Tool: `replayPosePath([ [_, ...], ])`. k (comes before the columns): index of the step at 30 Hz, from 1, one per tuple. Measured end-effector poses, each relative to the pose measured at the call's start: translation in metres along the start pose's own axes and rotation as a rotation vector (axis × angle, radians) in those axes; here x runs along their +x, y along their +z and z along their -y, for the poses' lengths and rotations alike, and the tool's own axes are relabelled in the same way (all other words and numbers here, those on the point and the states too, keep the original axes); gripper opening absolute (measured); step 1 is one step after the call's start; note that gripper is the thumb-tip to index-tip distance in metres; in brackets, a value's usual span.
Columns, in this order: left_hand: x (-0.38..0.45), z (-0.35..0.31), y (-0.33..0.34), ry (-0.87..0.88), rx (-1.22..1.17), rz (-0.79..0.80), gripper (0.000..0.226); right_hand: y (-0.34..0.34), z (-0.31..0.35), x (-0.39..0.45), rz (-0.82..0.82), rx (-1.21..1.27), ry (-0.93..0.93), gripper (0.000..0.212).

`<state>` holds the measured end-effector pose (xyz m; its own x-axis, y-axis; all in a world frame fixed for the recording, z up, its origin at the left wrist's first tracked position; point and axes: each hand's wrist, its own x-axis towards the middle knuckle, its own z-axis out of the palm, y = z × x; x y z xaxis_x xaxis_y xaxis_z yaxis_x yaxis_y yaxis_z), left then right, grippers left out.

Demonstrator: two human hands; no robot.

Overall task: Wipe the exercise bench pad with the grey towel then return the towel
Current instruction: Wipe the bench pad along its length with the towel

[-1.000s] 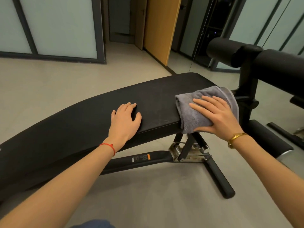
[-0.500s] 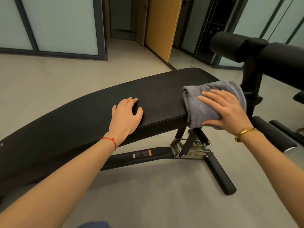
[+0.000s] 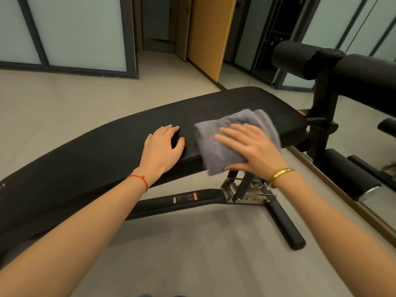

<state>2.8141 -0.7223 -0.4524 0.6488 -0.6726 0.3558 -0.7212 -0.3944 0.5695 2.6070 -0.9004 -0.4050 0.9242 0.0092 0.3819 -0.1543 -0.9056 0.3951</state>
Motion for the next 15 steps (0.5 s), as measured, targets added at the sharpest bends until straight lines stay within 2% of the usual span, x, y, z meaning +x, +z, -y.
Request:
replayPosePath([
  [3, -0.018, 0.018, -0.01, 0.018, 0.063, -0.021, 0.053, -0.014, -0.043, -0.022, 0.031, 0.017, 0.198, 0.083],
  [7, -0.041, 0.045, -0.02, -0.015, 0.088, -0.045, 0.053, -0.014, -0.03, -0.019, 0.042, 0.013, 0.285, 0.085],
  [15, -0.049, 0.051, -0.016, -0.006, 0.086, -0.061, 0.052, 0.023, 0.098, 0.033, -0.068, 0.05, 0.125, 0.074],
])
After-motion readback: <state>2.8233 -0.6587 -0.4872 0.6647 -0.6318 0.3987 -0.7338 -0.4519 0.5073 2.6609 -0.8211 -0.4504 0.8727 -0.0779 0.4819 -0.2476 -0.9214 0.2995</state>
